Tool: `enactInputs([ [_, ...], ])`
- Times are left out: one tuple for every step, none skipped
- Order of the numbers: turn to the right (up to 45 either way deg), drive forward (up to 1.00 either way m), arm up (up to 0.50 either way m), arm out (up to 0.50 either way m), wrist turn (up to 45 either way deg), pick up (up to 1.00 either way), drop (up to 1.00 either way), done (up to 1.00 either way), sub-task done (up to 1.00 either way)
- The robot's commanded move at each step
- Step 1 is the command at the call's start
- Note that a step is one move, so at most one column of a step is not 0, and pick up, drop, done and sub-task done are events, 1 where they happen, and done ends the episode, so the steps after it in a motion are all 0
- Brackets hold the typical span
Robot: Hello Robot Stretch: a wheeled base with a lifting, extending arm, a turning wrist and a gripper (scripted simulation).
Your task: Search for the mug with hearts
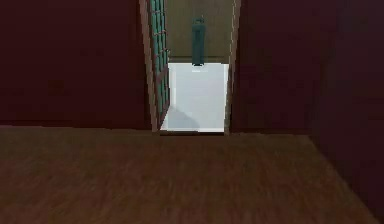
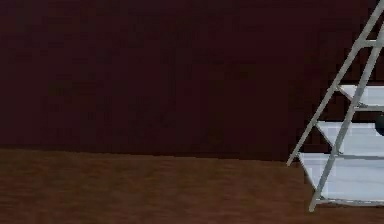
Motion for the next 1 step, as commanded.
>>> enactInputs([
  [0.0,1.00,0.00,0.00,0.0,0.00,0.00,0.00,0.00],
])
